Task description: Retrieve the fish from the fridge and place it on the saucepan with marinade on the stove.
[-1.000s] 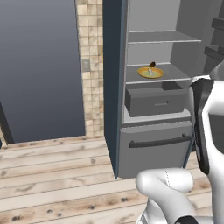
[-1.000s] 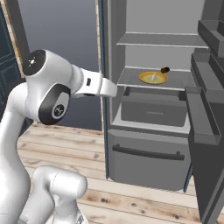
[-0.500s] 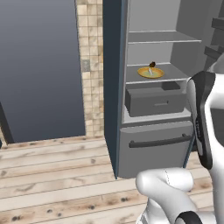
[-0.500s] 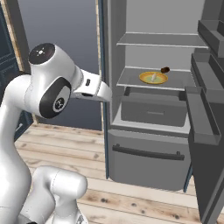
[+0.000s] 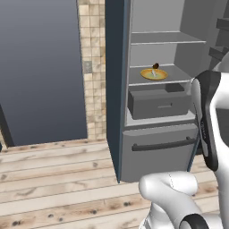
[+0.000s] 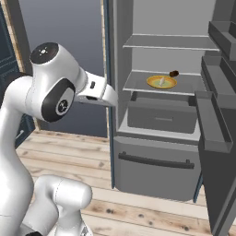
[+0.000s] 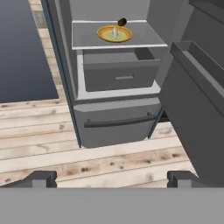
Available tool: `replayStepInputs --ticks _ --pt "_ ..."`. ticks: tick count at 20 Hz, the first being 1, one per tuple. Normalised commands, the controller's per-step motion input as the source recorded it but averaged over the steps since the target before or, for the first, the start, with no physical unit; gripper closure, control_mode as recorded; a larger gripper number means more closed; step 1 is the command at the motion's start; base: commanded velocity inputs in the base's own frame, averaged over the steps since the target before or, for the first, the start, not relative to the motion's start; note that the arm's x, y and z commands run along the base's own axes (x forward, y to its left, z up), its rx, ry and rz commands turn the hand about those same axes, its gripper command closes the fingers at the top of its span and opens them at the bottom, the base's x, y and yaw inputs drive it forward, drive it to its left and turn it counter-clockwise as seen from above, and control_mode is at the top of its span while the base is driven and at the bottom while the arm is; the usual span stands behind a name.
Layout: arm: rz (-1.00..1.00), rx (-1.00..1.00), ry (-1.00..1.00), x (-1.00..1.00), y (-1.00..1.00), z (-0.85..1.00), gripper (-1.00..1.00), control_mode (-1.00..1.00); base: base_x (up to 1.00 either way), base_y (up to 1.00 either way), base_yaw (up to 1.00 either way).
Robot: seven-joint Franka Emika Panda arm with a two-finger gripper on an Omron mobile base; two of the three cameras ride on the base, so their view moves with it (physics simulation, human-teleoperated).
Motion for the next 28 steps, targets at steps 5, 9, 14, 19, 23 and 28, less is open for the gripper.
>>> replayStepInputs --ticks 5,9,14,19,23,28 --pt "0.01 0.00 0.00 0.03 0.00 -0.16 -1.00 -1.00 0.00 0.00 0.00" --pt "0.00 0.00 0.00 0.02 0.00 -0.07 -1.00 1.00 0.11 0.00 0.01" --pt "0.00 0.00 0.00 0.00 0.00 0.00 -1.00 1.00 0.25 -0.24 0.00" --pt "0.00 0.00 0.00 0.00 0.00 0.00 -1.00 1.00 0.41 -0.43 0.00" --pt "0.00 0.00 0.00 0.00 0.00 0.00 -1.00 1.00 0.51 -0.46 0.00" --pt "0.00 0.00 0.00 0.00 0.00 0.00 -1.00 1.00 0.64 -0.21 0.00"
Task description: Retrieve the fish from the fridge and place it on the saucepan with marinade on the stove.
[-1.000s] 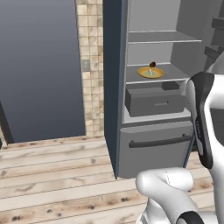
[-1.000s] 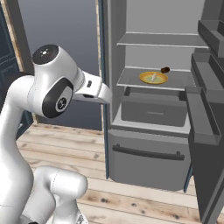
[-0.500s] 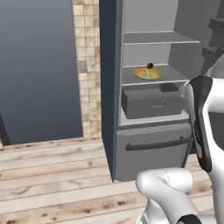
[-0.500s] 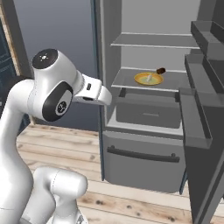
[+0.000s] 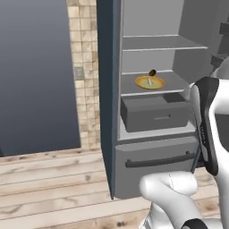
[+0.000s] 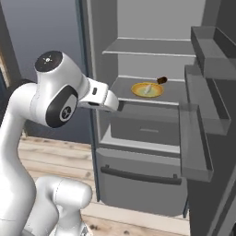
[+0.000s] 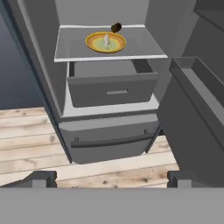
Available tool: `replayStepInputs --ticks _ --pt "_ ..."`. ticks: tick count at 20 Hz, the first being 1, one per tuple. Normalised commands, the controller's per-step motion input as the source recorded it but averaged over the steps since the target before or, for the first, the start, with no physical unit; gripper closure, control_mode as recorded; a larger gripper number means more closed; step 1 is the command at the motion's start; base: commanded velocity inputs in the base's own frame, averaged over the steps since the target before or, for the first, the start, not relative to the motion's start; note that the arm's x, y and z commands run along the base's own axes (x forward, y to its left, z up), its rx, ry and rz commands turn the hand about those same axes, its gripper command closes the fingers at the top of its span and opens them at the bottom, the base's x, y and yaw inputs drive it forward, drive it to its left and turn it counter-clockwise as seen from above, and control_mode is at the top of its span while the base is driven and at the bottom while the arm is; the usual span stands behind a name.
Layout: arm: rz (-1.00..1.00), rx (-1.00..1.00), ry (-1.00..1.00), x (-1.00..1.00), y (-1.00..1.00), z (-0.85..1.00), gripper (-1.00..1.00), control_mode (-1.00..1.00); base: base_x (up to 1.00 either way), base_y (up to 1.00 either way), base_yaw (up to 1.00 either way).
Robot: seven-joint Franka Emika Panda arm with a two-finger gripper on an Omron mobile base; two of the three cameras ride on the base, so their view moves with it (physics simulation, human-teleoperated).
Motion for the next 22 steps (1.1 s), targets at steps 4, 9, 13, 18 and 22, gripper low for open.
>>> replayStepInputs --ticks 4,9,13,18,22 --pt "0.00 0.00 0.00 0.00 0.00 0.00 -1.00 1.00 0.79 -0.07 0.00" --pt "0.00 0.00 0.00 0.00 0.00 0.00 -1.00 1.00 0.70 -0.21 0.03" --pt "0.00 0.00 0.00 0.00 0.00 0.00 -1.00 1.00 0.29 -0.39 0.01" --pt "0.00 0.00 0.00 0.00 0.00 0.00 -1.00 1.00 0.03 -0.40 0.00" --pt "0.00 0.00 0.00 0.00 0.00 0.00 -1.00 1.00 0.02 -0.26 -0.01"
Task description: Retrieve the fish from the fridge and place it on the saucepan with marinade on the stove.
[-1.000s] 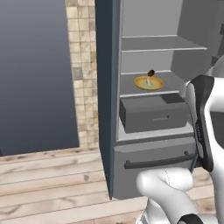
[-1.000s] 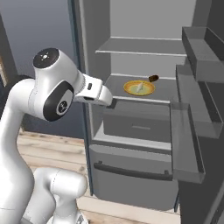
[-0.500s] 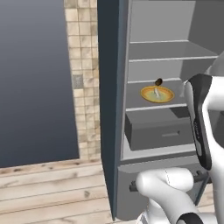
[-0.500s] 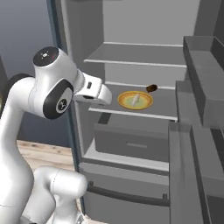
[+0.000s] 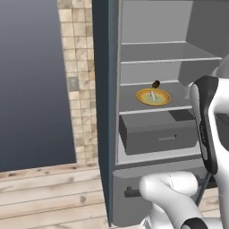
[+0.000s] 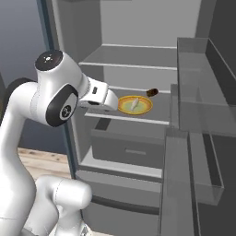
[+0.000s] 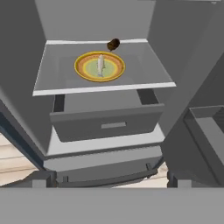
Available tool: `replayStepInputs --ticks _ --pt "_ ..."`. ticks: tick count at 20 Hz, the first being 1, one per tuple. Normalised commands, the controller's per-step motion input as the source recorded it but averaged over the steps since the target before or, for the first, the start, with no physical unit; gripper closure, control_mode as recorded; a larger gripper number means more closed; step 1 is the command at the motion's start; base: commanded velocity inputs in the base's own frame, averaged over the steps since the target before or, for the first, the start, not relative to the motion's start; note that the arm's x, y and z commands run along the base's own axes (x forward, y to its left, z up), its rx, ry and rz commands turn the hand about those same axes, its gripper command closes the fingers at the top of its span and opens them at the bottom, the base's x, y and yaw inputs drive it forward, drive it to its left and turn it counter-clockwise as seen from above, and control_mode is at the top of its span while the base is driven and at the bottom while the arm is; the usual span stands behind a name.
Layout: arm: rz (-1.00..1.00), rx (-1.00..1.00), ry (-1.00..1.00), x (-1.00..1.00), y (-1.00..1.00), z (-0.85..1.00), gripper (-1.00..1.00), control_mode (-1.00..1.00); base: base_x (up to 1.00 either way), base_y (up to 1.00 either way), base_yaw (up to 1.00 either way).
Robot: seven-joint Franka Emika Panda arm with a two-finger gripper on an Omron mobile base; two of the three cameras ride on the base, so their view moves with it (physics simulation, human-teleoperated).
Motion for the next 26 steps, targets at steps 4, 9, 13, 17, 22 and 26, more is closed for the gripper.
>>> replayStepInputs --ticks 4,9,13,17,22,26 --pt "0.00 0.00 0.00 0.00 0.00 0.00 -1.00 1.00 0.06 -0.20 -0.11" --pt "0.00 0.00 0.00 0.00 0.00 0.00 -1.00 1.00 0.04 -0.24 -0.05" --pt "0.00 0.00 0.00 0.00 0.00 0.00 -1.00 1.00 0.25 -0.32 0.00" --pt "0.00 0.00 0.00 0.00 0.00 0.00 -1.00 1.00 0.35 -0.33 0.00" --pt "0.00 0.00 0.00 0.00 0.00 0.00 -1.00 1.00 0.31 -0.12 0.00" --pt "0.00 0.00 0.01 0.04 0.08 -0.06 -1.00 -1.00 0.20 0.09 0.00"
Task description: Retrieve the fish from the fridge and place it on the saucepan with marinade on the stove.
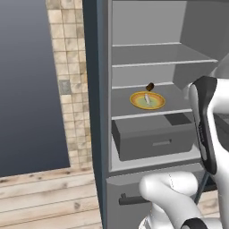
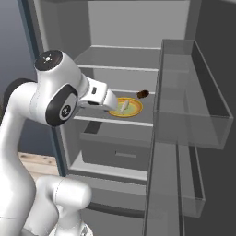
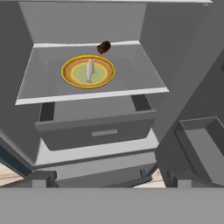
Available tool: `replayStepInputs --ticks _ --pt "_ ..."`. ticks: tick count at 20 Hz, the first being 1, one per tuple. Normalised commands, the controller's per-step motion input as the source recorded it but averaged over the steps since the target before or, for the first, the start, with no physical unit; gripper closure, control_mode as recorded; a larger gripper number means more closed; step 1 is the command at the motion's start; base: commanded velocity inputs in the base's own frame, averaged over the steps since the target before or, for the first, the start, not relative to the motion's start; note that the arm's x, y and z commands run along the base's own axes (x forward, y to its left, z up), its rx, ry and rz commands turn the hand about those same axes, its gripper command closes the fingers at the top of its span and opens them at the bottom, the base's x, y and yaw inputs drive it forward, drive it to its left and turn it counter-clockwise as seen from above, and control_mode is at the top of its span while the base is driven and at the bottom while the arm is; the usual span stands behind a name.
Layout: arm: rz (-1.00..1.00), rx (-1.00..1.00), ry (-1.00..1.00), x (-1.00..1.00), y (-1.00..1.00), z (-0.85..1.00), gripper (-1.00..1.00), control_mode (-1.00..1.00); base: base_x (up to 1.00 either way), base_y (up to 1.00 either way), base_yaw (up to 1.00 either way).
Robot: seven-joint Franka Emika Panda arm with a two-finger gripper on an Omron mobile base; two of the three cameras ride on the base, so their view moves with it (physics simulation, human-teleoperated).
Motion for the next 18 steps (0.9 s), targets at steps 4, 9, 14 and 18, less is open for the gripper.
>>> replayStepInputs --ticks 4,9,14,18 --pt "0.00 0.00 0.03 0.00 0.57 -0.40 -1.00 -1.00 0.00 0.00 0.00" --pt "0.00 0.00 0.01 0.05 0.61 -0.55 -1.00 -1.00 0.00 0.00 0.00" --pt "0.02 0.00 -0.03 0.33 0.15 -0.38 -1.00 -1.00 0.00 0.00 0.00" --pt "0.00 0.00 -0.11 0.56 0.00 -0.16 -1.00 -1.00 0.00 0.00 0.00"
